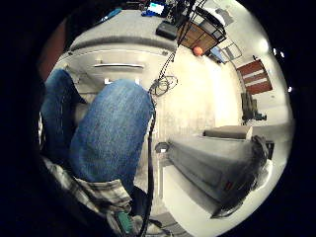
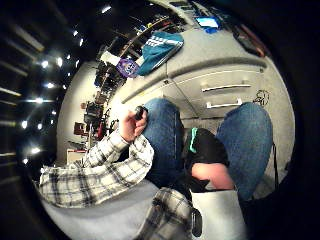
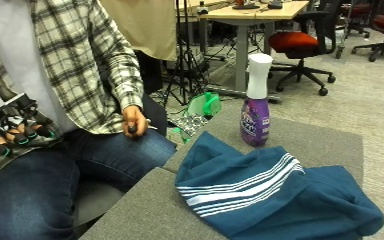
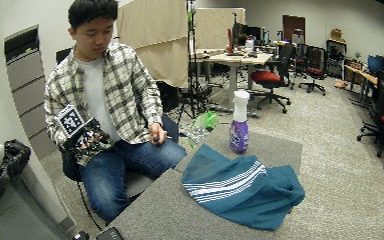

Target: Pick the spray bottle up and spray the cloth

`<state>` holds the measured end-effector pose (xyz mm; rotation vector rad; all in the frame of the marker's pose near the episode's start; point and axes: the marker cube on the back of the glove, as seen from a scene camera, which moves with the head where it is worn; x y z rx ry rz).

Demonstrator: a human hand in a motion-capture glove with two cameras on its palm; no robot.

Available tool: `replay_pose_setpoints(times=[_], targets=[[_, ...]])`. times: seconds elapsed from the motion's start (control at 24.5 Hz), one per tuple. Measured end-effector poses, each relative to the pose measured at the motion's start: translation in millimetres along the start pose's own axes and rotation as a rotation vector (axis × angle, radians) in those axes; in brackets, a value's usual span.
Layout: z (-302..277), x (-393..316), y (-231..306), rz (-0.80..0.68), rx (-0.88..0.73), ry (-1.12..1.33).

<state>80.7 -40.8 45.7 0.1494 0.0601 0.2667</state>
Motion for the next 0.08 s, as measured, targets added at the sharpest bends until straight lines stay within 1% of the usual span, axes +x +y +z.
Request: replay_pose_setpoints(times=[0.04,0.08], targets=[[-7.0,15.9,27.7,-0.044,-0.024,0.007],[-9.9,23.1,40.0,-0.064,-0.036,0.011]])
